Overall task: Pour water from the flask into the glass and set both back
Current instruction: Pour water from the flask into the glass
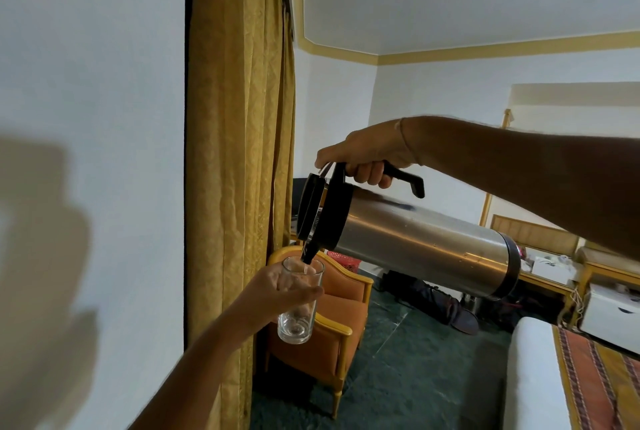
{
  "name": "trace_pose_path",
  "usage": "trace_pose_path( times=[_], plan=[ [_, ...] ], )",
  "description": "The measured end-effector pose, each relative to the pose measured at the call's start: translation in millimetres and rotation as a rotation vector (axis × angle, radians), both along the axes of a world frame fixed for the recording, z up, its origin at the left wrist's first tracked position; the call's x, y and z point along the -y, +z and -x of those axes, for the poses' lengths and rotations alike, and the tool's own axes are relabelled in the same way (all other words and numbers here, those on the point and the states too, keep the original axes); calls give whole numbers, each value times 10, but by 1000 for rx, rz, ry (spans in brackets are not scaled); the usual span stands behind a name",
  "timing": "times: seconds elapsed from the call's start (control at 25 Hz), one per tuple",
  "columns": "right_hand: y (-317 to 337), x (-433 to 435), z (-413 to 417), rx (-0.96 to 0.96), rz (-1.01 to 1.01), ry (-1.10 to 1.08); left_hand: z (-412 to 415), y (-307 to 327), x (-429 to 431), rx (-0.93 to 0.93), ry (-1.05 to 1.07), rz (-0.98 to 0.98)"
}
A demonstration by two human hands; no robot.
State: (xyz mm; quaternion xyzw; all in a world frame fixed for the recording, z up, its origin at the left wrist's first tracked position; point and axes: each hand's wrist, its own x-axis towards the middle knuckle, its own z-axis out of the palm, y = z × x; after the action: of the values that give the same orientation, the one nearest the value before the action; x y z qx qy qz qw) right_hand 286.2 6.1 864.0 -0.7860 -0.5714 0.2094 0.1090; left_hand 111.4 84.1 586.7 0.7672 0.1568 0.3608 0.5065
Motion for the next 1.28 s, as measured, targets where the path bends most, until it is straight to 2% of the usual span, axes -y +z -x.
trace_pose_path(
  times=[0.44,0.64,1.28],
  plan=[
    [51,-4,94,46,23,21,18,0,78,-10,50,-58],
    [-20,-31,68,105,-59,9,24,-33,61,-13,60,-57],
    [-117,4,21,78,-83,-34,-73,-103,-30,-15,48,-66]
  ],
)
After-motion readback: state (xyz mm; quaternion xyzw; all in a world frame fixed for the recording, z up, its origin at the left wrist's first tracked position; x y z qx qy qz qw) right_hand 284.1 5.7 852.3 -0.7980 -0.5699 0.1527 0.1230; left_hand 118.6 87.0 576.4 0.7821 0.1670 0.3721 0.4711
